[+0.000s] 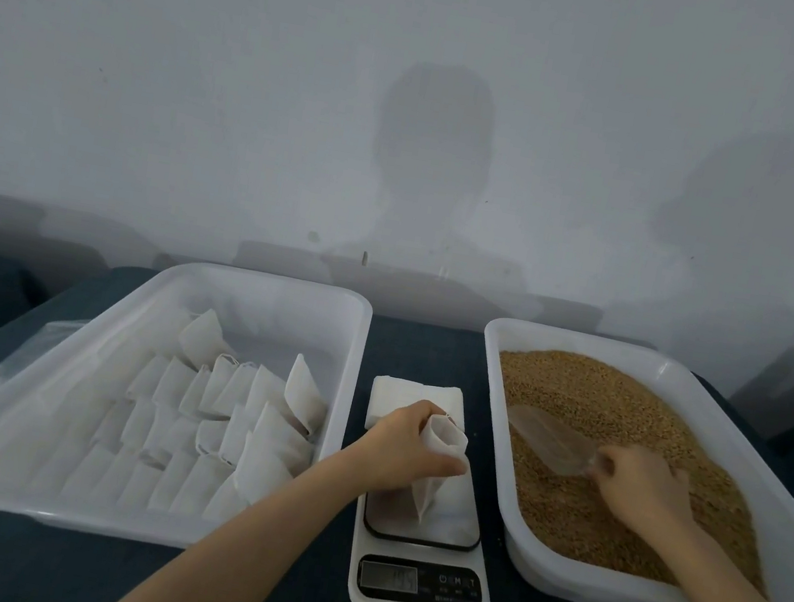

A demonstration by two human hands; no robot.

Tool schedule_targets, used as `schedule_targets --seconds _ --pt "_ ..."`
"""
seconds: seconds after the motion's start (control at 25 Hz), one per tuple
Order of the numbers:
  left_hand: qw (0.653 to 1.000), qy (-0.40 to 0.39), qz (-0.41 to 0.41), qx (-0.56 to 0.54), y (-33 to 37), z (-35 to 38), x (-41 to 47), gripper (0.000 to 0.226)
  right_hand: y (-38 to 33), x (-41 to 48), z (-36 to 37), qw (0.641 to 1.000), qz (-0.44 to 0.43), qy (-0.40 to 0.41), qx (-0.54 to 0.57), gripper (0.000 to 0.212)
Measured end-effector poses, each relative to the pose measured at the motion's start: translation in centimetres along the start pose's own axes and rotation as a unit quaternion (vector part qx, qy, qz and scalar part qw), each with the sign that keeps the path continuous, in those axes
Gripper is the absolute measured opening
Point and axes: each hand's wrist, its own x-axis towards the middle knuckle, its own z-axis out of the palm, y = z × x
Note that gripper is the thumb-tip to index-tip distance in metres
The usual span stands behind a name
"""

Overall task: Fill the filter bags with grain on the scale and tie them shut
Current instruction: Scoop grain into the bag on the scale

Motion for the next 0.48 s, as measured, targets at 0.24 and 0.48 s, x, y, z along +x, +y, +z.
schedule_targets --seconds 0.24,0.48 --pt "1.0 -0.001 0.001 -0.004 0.02 0.0 -0.05 0.05 -0.35 0.04 0.12 1.0 0.008 0.0 -0.018 0.024" --pt "1.0 -0.003 0.0 -0.001 -0.09 0.0 0.05 0.052 -0.24 -0.25 0.01 1.0 -0.001 -0.002 -0.022 0.025"
